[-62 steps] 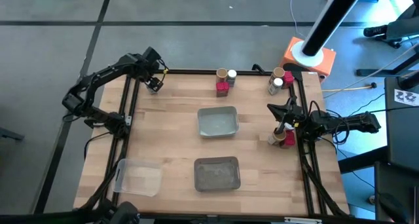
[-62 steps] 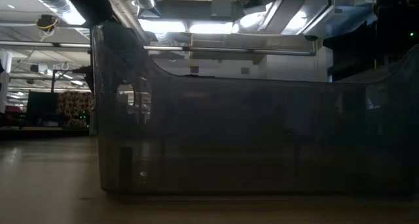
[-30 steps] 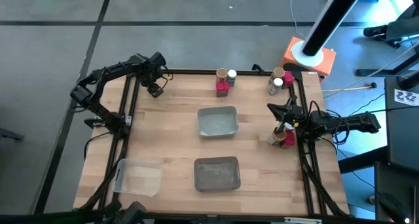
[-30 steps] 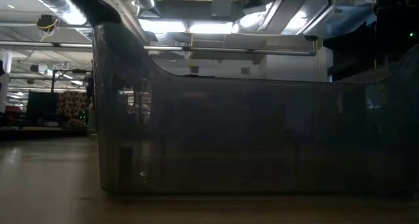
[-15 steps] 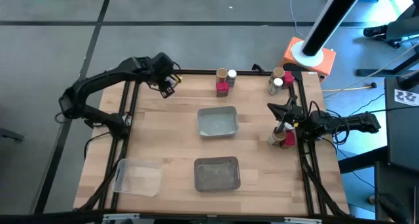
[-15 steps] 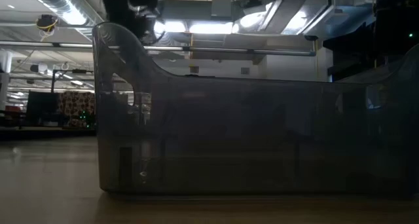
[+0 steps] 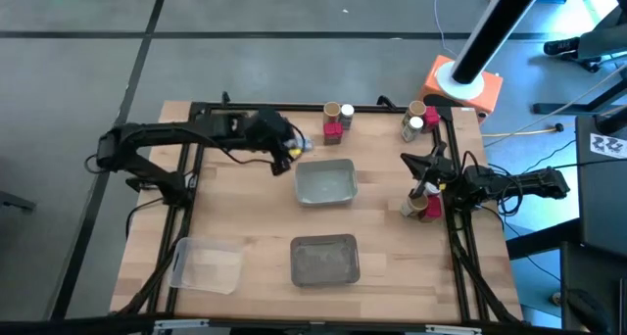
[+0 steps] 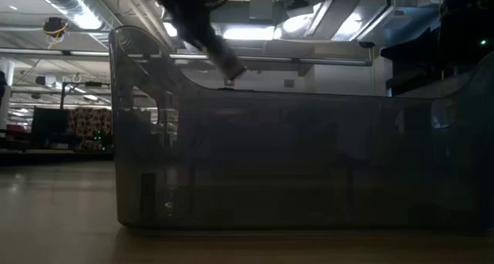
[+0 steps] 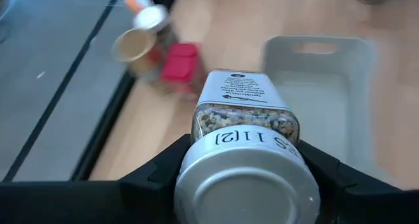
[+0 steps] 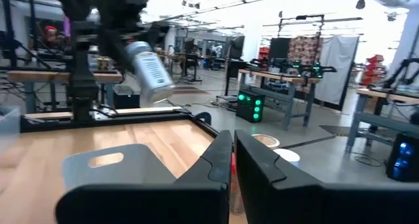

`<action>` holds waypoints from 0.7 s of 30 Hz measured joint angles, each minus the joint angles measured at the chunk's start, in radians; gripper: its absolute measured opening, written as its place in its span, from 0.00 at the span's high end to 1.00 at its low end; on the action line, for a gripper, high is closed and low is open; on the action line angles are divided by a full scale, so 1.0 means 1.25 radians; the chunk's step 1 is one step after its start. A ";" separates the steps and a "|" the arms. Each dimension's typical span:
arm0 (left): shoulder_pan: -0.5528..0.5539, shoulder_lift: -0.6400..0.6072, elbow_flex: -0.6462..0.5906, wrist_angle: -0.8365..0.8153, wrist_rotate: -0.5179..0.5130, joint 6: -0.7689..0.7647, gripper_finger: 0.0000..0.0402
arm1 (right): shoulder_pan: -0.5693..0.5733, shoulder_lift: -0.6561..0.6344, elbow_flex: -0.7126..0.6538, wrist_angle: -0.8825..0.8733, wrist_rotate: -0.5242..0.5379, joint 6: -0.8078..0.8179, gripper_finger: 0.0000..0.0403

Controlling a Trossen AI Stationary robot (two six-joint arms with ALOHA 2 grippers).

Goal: Sort spices by type
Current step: Put the top left white seasoning bottle into the gray bin

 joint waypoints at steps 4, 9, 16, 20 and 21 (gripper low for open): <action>-0.045 0.079 0.071 -0.013 0.000 0.001 0.54 | 0.000 0.000 0.000 0.000 0.005 0.000 0.95; -0.088 0.197 0.196 -0.093 -0.001 0.006 0.54 | 0.000 0.000 0.000 0.000 0.005 0.001 0.95; -0.110 0.340 0.323 -0.219 -0.003 -0.032 0.54 | 0.000 0.000 0.000 -0.003 0.004 0.002 0.95; -0.111 0.380 0.331 -0.238 -0.002 -0.042 0.54 | 0.000 0.000 0.000 -0.016 0.004 0.003 0.95; -0.110 0.387 0.331 -0.242 -0.002 -0.042 0.54 | 0.000 0.000 0.000 -0.017 0.004 0.003 0.95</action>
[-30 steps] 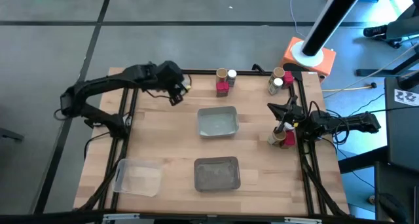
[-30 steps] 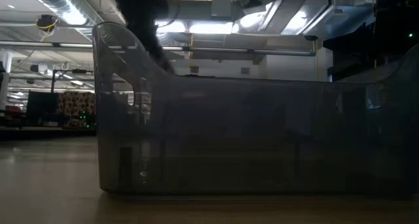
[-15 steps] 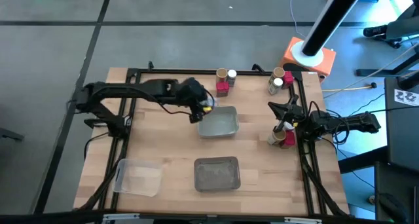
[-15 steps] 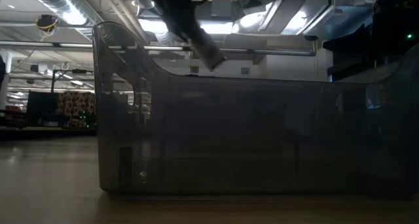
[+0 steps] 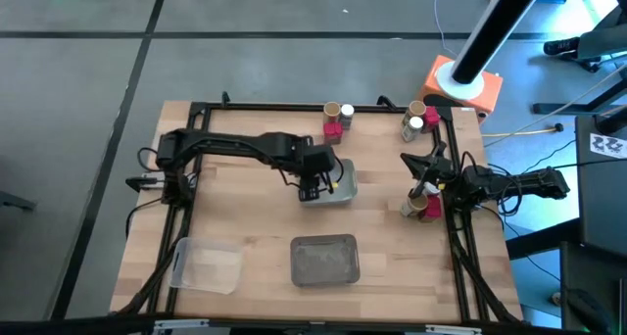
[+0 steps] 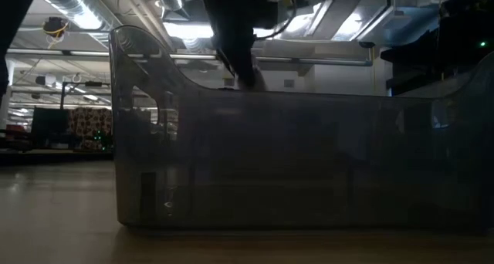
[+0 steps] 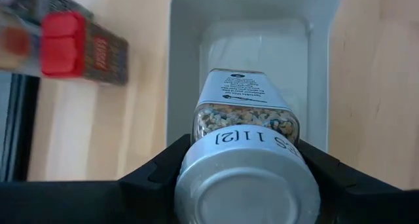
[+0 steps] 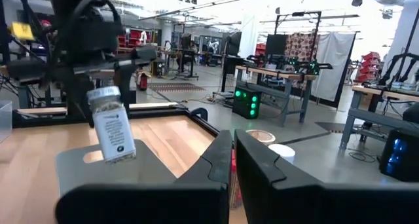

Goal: Sort spices by type
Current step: Put the top left white seasoning bottle into the gray bin

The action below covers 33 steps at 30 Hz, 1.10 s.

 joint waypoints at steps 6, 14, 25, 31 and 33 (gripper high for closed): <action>0.013 0.015 -0.006 0.000 0.002 -0.004 0.54 | 0.000 0.000 0.000 -0.003 0.014 0.003 0.95; 0.045 0.015 -0.043 0.014 0.016 -0.009 0.54 | 0.000 0.000 0.000 -0.004 0.014 0.006 0.95; 0.080 0.014 -0.118 0.051 0.106 -0.027 0.54 | 0.000 0.000 0.000 -0.004 0.014 0.006 0.95; 0.080 0.014 -0.153 0.075 0.117 -0.031 0.51 | 0.000 0.000 0.000 -0.005 0.014 0.006 0.95; 0.080 0.014 -0.162 0.082 0.119 -0.030 0.49 | 0.000 0.000 0.000 -0.002 0.015 0.003 0.95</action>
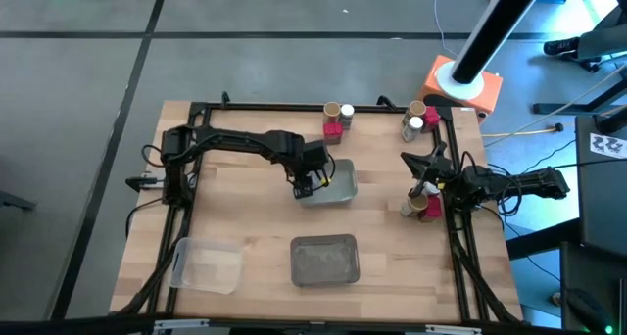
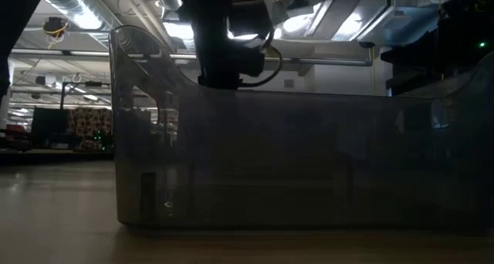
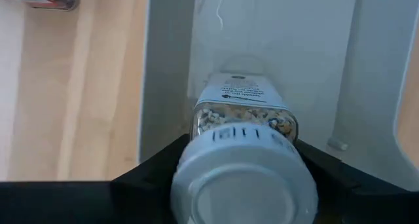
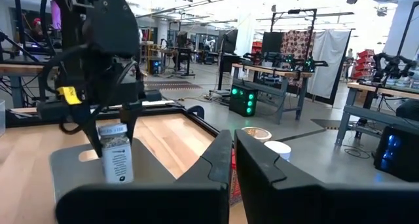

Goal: Sort spices by type
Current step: Put the top left white seasoning bottle into the gray bin

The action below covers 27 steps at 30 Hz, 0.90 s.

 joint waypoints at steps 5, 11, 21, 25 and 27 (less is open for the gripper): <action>0.004 -0.001 -0.002 0.017 -0.001 -0.001 0.47 | 0.000 0.000 0.000 -0.005 -0.001 0.001 0.95; 0.006 -0.001 -0.002 0.031 -0.001 0.006 0.47 | 0.000 0.000 0.000 -0.006 -0.001 0.002 0.95; 0.022 -0.003 0.013 0.024 0.019 0.018 0.46 | 0.000 0.000 0.000 -0.004 -0.001 0.002 0.95; 0.022 -0.003 0.053 -0.021 0.023 0.030 0.46 | 0.000 0.000 0.000 -0.002 -0.001 0.002 0.95; 0.022 -0.003 0.076 -0.045 0.023 0.031 0.46 | 0.000 0.000 0.000 0.004 -0.001 0.002 0.95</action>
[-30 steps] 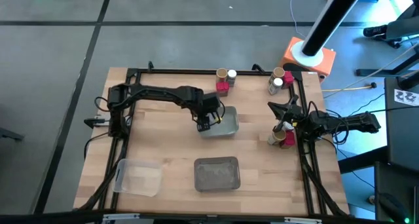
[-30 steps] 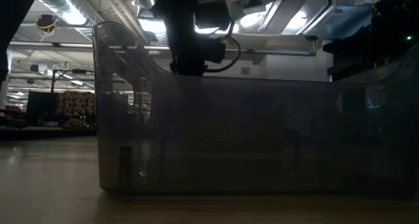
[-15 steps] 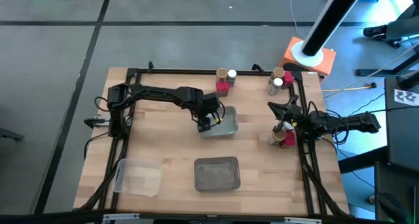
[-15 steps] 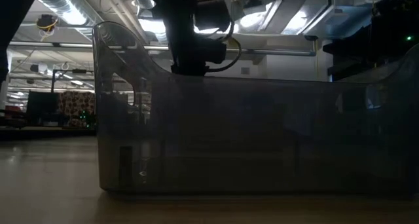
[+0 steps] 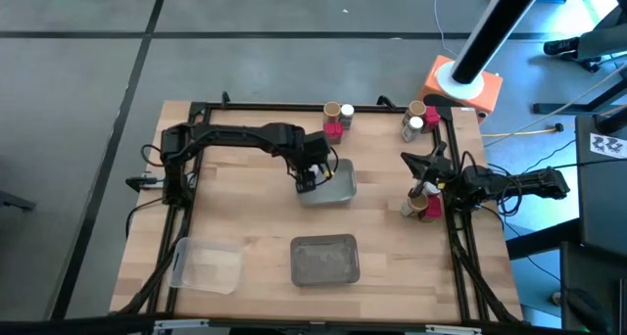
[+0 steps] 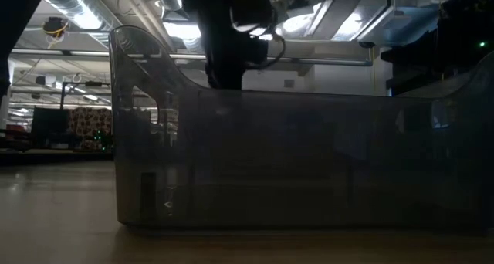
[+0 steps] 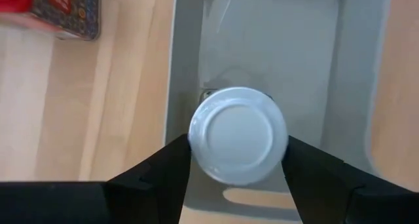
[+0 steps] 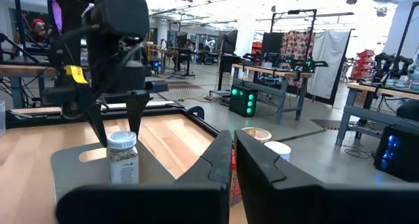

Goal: Sort spices by type
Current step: Put the top left white seasoning bottle into the gray bin, then put the top right golden seasoning bottle into the black bin

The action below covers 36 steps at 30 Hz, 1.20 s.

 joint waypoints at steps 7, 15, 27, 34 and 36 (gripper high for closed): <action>0.000 -0.038 0.030 -0.020 -0.011 0.015 0.46 | 0.000 0.000 0.001 0.041 -0.030 0.001 0.95; -0.008 -0.108 0.026 -0.016 -0.042 0.041 0.46 | 0.000 0.000 0.001 0.039 -0.036 0.001 0.95; 0.013 -0.392 -0.410 0.452 -0.049 0.076 0.46 | 0.000 0.000 0.001 0.040 -0.031 0.015 0.95; 0.062 -0.534 -0.677 0.909 -0.039 0.148 0.46 | 0.000 0.000 0.001 0.042 0.000 0.020 0.95; 0.081 -0.551 -0.737 1.022 0.000 0.193 0.46 | 0.000 0.000 0.001 0.046 0.000 0.020 0.95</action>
